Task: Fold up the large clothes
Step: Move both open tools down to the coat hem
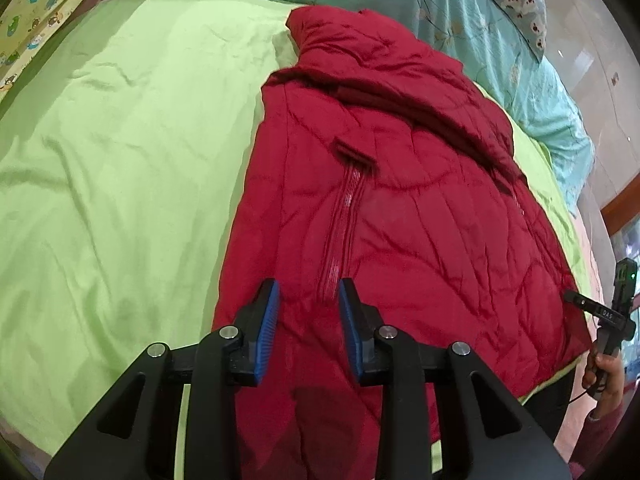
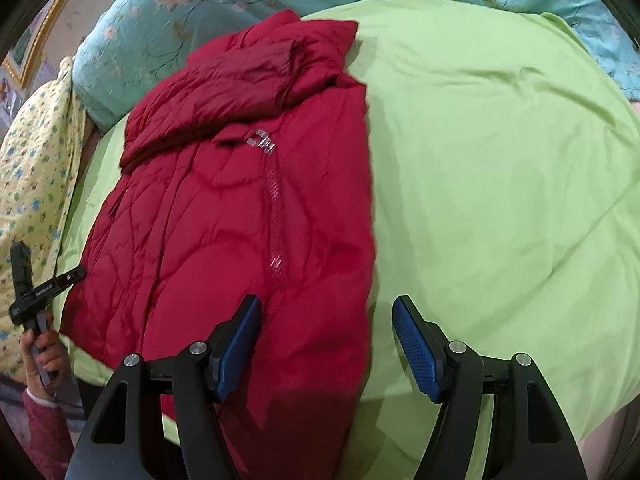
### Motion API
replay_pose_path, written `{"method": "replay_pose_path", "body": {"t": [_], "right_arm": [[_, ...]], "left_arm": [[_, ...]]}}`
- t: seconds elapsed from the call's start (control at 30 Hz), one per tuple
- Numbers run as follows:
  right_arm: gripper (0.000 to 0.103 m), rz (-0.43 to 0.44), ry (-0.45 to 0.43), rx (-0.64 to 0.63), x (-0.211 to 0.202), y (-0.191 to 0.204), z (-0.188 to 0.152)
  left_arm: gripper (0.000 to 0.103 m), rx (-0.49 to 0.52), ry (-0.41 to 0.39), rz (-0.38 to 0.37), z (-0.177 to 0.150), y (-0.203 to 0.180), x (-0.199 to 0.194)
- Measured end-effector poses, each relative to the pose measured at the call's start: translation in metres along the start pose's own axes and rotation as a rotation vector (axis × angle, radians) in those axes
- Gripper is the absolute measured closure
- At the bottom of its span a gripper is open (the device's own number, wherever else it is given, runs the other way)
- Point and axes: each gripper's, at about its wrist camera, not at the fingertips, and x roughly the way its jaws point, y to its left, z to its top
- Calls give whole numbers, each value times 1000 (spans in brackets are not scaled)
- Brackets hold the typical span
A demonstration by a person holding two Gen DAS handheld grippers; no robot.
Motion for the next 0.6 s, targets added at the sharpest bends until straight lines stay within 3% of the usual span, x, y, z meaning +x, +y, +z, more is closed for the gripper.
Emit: {"method": "replay_pose_path", "body": {"t": [0.27,0.4,0.6], "right_arm": [[37,23,83,-43,3,10,-21],[52,61,91,-37,-3,9,-27],[52,73,91,-56,-7,11,-31]], "left_arm": [[67,53,13,11,-19,-4,-8],[66,75,17,1,-26,-3,-12],[61,110,29,-18,-36,-4,-16]]}}
